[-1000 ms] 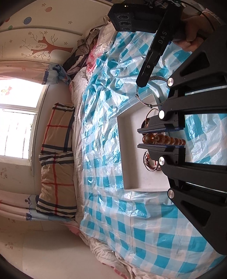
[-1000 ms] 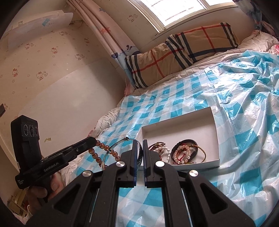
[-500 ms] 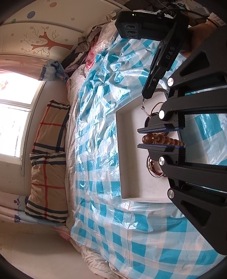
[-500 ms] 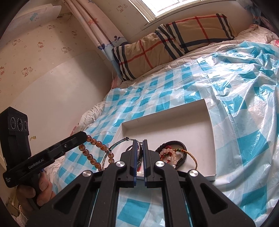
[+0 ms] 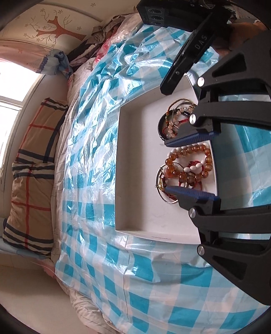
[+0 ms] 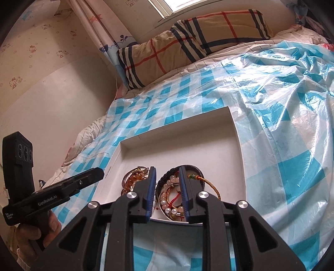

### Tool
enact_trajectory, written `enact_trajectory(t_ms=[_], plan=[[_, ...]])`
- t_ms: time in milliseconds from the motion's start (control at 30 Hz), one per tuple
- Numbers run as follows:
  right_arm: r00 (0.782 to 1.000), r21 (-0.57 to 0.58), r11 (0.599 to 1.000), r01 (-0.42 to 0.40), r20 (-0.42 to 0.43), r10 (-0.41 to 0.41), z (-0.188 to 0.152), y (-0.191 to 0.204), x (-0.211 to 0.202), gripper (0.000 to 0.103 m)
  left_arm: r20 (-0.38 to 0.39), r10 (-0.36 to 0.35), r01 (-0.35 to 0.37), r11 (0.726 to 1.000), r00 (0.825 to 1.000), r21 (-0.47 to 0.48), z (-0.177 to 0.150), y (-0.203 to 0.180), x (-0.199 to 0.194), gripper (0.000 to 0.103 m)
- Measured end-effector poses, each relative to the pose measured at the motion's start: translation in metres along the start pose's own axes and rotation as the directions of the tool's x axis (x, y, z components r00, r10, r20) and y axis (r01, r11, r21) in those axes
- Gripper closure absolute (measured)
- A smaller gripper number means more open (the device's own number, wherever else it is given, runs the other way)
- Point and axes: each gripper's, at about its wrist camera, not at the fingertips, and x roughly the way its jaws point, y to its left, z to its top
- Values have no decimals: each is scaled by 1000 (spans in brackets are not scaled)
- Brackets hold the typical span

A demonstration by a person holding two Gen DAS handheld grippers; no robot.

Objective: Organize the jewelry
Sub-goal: 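Open both tools to release the bracelets and pull back from the box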

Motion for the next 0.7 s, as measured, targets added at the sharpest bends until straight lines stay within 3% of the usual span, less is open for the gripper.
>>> enact_trajectory(t_ms=[33,300,633,700], plan=[[1000,-4,1000,0,0,0,-1,3,-6,76,0,10,-10,1000,1000,1,-3,2,-6,52],[1000,-76,997,-4,5,4,-27,38,-74,58,-1,76,-76,997,997,13,-39,5,-74,30],[999,-80,997,8,43,-4,-50,68,-148,56,38,111,-111,994,993,-19,-75,3,-156,26],[999,-100,995,19,50,-14,-57,79,-163,48,56,134,-134,991,989,-7,-82,-1,-173,20]])
